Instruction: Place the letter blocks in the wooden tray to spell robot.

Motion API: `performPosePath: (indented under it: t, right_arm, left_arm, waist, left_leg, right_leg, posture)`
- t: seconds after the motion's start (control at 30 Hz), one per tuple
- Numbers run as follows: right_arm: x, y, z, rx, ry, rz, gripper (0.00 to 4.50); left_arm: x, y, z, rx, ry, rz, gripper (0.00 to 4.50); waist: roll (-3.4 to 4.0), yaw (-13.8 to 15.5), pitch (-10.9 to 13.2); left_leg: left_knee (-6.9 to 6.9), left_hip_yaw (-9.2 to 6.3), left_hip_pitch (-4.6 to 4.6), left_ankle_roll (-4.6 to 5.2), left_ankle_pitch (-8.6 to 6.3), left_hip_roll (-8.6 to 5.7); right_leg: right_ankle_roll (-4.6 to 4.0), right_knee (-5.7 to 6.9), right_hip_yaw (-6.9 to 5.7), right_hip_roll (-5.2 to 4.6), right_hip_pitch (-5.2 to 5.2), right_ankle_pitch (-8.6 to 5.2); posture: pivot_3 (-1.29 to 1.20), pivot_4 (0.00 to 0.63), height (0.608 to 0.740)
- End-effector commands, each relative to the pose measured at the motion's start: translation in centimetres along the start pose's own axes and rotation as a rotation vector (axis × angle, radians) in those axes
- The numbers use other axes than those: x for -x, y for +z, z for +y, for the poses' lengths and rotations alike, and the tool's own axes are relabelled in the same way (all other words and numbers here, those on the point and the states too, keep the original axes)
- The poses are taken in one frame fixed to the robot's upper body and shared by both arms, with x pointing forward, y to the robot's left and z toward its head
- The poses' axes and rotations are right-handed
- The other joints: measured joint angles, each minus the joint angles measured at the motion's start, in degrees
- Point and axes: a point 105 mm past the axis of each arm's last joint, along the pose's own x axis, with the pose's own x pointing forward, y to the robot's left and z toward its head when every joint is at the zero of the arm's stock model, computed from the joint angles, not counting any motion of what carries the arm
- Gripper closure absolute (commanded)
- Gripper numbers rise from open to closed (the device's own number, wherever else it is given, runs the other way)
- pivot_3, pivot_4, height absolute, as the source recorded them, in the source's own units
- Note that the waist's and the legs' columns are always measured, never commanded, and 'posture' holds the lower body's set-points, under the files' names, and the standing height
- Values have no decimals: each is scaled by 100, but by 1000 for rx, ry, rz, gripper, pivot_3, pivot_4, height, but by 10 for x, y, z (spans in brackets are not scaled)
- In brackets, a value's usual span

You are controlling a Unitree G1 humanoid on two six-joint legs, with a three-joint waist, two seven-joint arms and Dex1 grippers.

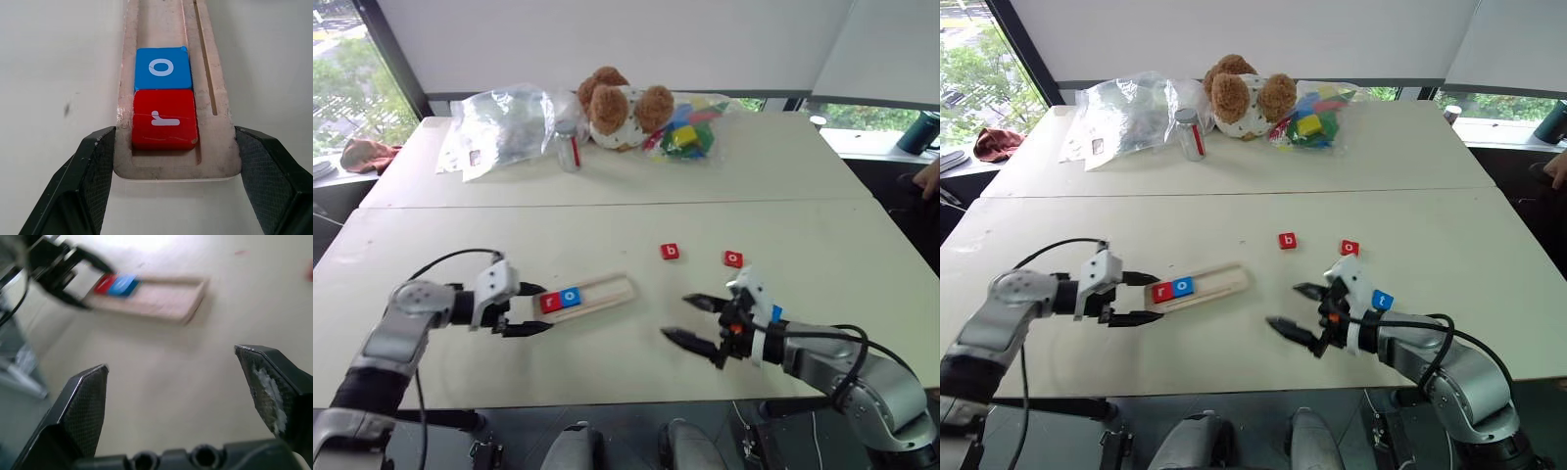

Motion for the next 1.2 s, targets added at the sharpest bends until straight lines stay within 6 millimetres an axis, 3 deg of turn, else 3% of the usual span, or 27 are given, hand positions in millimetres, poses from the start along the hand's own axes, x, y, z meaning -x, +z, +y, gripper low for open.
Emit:
performPosePath:
  t: [0.03,0.23,0.37,0.43,0.47,0.6,0.73,0.83,0.97,1.2]
  right_arm:
    - [7,6,-11,20,-122,-33,0]
    - [19,13,-43,92,-369,-48,0]
    - [19,15,-48,94,-422,-43,0]
    - [16,18,-47,97,-423,-49,0]
    - [13,19,-46,95,-419,-51,0]
    - [-1,16,-47,119,-427,15,0]
    - [-29,30,-41,90,-388,-18,0]
    - [-55,41,-38,30,-378,-50,0]
    - [-84,38,-34,-66,-352,-16,0]
    - [-108,36,-46,-58,-407,50,0]
  left_arm:
    - [-19,13,5,-57,-103,0,1407]
    - [-43,9,16,-60,-136,-4,1407]
    - [-48,6,20,-56,-137,-12,1407]
    - [-48,5,21,-47,-131,-20,375]
    - [-48,5,21,-35,-130,-25,67]
    - [-46,7,19,-27,-107,-59,25]
    - [-23,17,21,-1,-47,-95,25]
    - [6,21,25,28,39,-88,25]
    - [40,29,13,113,126,-80,25]
    - [52,47,-12,231,263,-168,25]
  waist:
    - [0,8,0]
    - [-3,-85,1]
    - [-3,-114,1]
    - [-3,-131,1]
    - [-3,-135,1]
    - [-3,-138,1]
    - [-4,-187,2]
    - [-6,-189,5]
    - [-3,-185,5]
    - [-2,-173,6]
  left_leg:
    - [8,-1,-3,2,-1,-1]
    - [46,15,2,13,-6,-2]
    - [46,7,3,13,-5,2]
    - [48,7,3,13,-4,2]
    - [48,7,3,13,-4,1]
    - [50,8,4,14,-4,1]
    - [48,7,4,13,-4,8]
    - [45,3,1,11,-3,17]
    - [38,-2,0,10,-3,14]
    - [44,1,-5,10,-4,-3]
  right_leg:
    - [0,6,0,2,0,0]
    - [2,44,6,24,-1,-1]
    - [4,54,2,31,-1,-2]
    - [4,56,2,32,-1,-2]
    - [4,57,2,31,-1,-2]
    - [4,58,3,30,0,-2]
    - [4,58,10,30,-5,-2]
    - [4,64,10,35,-16,-2]
    - [4,66,10,27,-18,-2]
    - [3,53,17,5,-10,-2]
  posture:
    - [0,150,740]
    - [0,150,740]
    - [0,150,740]
    - [0,150,740]
    - [0,150,740]
    - [0,150,740]
    - [0,150,740]
    - [0,150,740]
    - [0,150,740]
    - [0,150,740]
